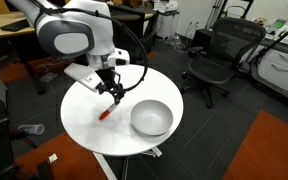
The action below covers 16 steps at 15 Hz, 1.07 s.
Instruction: Move the orange marker backward
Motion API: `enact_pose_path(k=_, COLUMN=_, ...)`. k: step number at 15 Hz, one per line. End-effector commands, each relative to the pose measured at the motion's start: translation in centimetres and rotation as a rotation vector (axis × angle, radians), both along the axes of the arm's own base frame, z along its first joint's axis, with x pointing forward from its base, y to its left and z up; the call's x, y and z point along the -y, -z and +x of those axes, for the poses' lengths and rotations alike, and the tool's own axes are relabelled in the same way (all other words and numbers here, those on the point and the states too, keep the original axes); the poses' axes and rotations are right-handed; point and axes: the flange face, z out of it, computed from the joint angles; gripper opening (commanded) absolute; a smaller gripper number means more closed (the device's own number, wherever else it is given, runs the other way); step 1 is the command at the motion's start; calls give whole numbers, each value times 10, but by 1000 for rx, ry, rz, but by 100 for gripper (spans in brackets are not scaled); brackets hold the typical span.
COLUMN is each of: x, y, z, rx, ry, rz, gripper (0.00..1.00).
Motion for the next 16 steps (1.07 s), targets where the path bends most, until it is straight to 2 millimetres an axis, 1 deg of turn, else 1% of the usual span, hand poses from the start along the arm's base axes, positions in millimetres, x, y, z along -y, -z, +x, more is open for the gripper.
enact_pose_path(k=1, x=4, y=15, z=14, rx=10, ry=-25, rz=17, gripper=100)
enact_pose_path(k=11, x=6, y=48, z=33, rx=-23, ry=-36, rz=32, gripper=100)
enact_pose_path(k=16, x=5, y=64, z=37, rx=-46, ry=-33, rz=39, gripper=100)
